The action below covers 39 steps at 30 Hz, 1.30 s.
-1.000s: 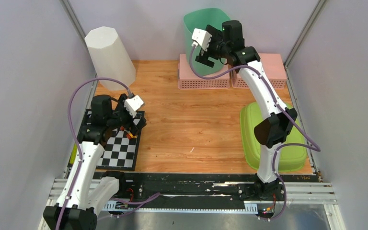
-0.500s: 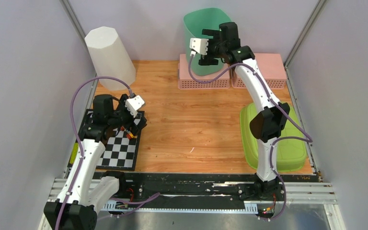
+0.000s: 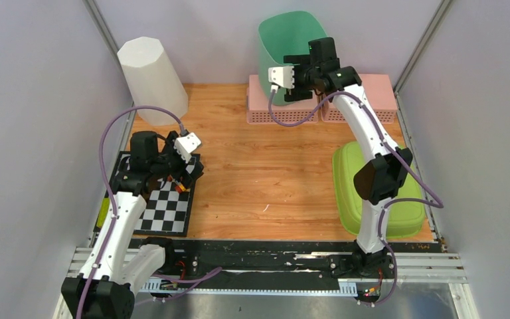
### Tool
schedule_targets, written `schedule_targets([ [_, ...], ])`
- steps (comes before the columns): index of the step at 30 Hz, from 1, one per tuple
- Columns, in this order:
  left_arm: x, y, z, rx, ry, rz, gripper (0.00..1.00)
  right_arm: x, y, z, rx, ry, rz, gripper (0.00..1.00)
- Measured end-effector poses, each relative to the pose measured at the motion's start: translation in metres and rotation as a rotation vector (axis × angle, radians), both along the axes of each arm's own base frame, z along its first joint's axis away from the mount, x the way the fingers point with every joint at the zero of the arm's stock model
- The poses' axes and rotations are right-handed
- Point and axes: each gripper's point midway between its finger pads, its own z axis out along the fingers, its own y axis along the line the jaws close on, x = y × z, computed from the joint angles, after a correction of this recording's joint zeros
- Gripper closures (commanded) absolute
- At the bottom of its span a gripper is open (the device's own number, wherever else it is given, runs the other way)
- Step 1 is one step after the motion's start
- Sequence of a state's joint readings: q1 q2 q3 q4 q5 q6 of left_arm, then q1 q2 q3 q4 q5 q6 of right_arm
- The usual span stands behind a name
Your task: Turn the large container upside down
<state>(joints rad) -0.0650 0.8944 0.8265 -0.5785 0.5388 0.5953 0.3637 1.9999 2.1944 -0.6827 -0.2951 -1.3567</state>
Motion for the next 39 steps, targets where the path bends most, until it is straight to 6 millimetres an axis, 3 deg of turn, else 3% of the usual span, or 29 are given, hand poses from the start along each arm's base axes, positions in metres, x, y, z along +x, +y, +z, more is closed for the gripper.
schedule_targets([
  [6,0.0,0.0,-0.001,0.001,0.003,0.001,0.0,-0.031,-0.008,-0.007,-0.02,0.062,0.021,0.37],
  [12,0.0,0.0,-0.001,0.001,0.002,0.001,0.0,-0.037,-0.011,-0.013,-0.034,0.081,0.026,0.94],
  [13,0.0,0.0,-0.001,0.001,0.002,0.001,0.0,-0.039,-0.011,-0.016,-0.035,0.092,0.026,0.97],
  [17,0.0,0.001,-0.001,0.003,0.002,0.004,0.0,-0.054,-0.011,-0.041,-0.064,0.17,0.036,0.97],
  [20,0.0,0.001,-0.001,0.004,0.001,0.005,0.0,-0.059,-0.01,-0.035,-0.061,0.155,0.04,0.97],
  [29,0.0,0.001,-0.001,0.004,-0.001,0.007,0.0,-0.093,0.012,0.015,0.018,0.08,0.037,0.98],
  [35,0.002,0.002,0.002,0.003,-0.015,0.012,0.0,-0.118,0.015,0.05,0.143,0.076,-0.016,0.98],
  [39,0.004,0.003,0.006,0.004,-0.031,0.025,0.0,-0.146,0.008,0.068,0.265,0.109,-0.06,0.98],
])
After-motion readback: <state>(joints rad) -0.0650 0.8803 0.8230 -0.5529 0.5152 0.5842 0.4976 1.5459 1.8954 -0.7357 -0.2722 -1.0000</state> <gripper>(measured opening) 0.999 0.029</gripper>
